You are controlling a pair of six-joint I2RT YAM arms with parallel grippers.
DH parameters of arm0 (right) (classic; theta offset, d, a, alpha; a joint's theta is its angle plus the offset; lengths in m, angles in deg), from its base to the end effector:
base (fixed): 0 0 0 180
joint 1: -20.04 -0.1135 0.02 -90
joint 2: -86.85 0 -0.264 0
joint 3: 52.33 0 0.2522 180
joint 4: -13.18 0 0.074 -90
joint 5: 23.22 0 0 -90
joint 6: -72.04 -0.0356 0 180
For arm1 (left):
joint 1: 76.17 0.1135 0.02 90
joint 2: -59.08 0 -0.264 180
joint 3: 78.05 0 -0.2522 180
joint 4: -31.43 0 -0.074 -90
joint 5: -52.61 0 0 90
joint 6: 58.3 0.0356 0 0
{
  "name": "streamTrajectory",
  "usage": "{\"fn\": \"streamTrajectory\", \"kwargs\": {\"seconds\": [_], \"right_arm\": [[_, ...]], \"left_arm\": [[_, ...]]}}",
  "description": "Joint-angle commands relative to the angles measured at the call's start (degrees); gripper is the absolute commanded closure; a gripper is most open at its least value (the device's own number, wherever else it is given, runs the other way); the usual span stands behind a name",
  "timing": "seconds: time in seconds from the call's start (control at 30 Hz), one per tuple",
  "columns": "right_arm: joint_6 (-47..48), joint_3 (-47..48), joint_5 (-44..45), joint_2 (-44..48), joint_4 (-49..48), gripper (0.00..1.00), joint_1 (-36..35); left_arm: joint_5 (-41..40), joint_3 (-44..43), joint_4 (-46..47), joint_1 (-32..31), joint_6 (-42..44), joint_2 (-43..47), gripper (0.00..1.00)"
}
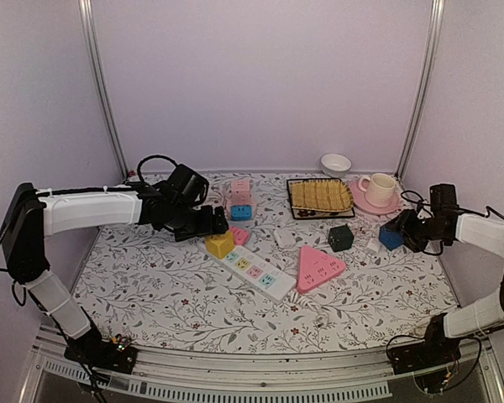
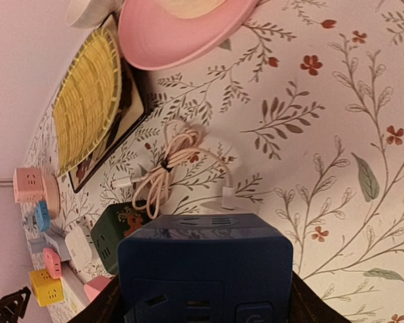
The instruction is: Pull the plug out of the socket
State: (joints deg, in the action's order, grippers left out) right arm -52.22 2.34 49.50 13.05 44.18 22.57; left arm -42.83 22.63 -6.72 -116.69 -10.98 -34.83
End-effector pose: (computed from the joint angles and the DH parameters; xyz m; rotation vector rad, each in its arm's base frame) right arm 0.2541 -0.0006 0.2015 0.6542 2.4012 0.6096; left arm 0.2670 -0.2237 0.2263 -0.0890 2.5516 -0.4807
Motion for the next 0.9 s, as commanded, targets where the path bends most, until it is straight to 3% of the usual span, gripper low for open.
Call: {"fn": "streamTrajectory", "kwargs": {"seconds": [0.0,0.27,0.43,0.87], "right_arm": [[-3.1,-3.6,-9.8,0.8,-8.3,0.72,8.3],[-5.5,-7.0,-15.5,-5.2,-14.1,0.72,14.7],[-5.6,-8.2,-15.6,-7.7,-15.5,0.64,15.1],[-5.1,-9.4,-12.3,-8.4,-14.2,0.2,15.7]], "left_arm": [[-0.4,-0.2,-0.3,-0.7,0.8,1.1,0.03],[-1.3,0.5,-0.3,-0.6,1.3,2.0,0.03],[-1.3,0.3,-0.1,-0.6,1.5,1.7,0.03],[-1.8,-0.4,-0.1,-0.4,3.4,1.5,0.03]]}}
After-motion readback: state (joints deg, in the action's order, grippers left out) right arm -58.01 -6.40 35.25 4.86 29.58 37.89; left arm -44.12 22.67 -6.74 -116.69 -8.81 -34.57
